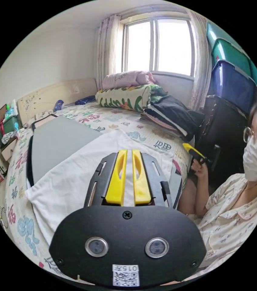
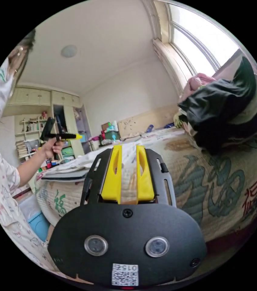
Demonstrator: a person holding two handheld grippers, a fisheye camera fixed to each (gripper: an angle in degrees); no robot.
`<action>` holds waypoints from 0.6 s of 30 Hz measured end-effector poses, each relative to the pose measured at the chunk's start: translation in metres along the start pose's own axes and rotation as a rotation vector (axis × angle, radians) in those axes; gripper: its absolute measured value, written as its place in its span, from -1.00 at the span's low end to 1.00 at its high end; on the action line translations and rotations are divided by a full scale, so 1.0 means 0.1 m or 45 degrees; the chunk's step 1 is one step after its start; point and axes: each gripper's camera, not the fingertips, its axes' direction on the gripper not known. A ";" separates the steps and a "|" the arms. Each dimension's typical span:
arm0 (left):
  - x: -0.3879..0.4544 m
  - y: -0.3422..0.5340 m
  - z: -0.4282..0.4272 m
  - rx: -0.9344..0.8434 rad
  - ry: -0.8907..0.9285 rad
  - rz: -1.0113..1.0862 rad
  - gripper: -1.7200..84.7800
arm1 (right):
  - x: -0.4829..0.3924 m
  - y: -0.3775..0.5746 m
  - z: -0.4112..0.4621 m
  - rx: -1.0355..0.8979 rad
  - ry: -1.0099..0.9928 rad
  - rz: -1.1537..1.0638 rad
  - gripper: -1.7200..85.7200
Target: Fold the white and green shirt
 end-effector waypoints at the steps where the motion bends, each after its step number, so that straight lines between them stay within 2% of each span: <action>1: -0.06 -0.26 0.28 -0.001 0.029 -0.021 -0.89 | 0.01 -0.11 0.13 -0.078 0.032 -0.007 -0.76; 5: -0.18 -1.06 1.33 -0.161 0.008 -0.043 -0.76 | -0.06 -0.46 0.45 -0.193 -0.038 -0.061 -0.75; 7: -0.08 -1.46 2.14 -0.358 -0.120 0.031 -0.71 | -0.15 -0.62 0.64 -0.230 -0.089 -0.112 -0.75; 10: 0.10 -1.75 3.01 -0.507 -0.225 0.107 -0.69 | -0.20 -0.76 0.91 -0.297 -0.064 -0.096 -0.76; 16: 0.17 -2.17 4.14 -0.625 -0.221 0.038 -0.67 | -0.22 -0.96 0.98 -0.287 0.011 -0.128 -0.80; 18: 0.12 -2.21 4.39 -0.712 -0.232 -0.007 -0.67 | -0.17 -0.99 0.98 -0.287 -0.012 -0.131 -0.88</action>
